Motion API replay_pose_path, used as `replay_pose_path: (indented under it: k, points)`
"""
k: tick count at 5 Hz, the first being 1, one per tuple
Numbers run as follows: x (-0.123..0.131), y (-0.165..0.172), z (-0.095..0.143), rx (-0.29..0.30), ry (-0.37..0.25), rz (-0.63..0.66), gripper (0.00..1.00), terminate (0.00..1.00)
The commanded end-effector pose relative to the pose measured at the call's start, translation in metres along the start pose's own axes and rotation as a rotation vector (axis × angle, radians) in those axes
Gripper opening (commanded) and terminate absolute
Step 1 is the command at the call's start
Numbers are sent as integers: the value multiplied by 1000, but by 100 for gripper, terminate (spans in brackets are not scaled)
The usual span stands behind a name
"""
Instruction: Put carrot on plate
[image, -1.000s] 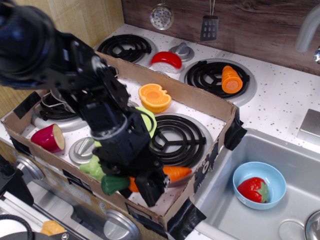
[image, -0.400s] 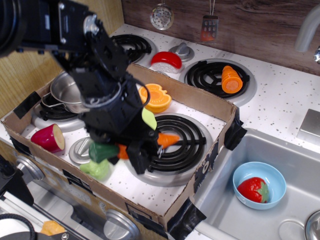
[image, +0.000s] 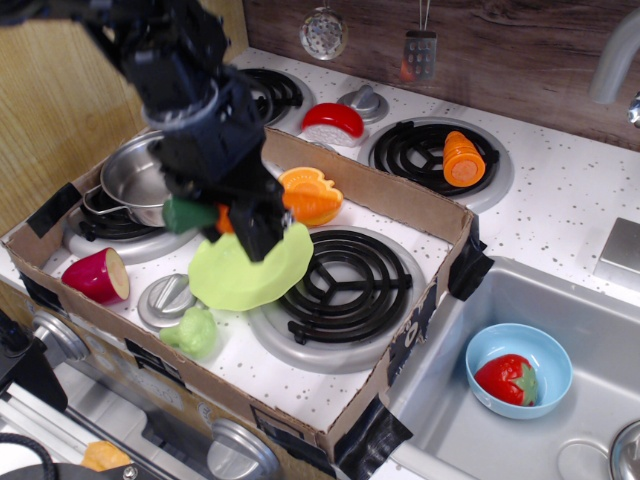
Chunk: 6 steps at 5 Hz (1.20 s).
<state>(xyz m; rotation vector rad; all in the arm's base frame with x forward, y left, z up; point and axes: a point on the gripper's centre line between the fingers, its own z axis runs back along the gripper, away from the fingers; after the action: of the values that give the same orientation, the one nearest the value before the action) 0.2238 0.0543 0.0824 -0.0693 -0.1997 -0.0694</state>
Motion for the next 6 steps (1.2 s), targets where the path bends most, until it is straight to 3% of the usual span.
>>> replay_pose_path:
  k: [1,3,5,6]
  points:
    - [14,14,-8,45,-80,-29,0,0]
    - [5,14,-42,8,-102,-23,0,0]
    - [14,15,-36,81,-79,-125,0,0]
    - [16,14,-30,83,-76,-115,0,0]
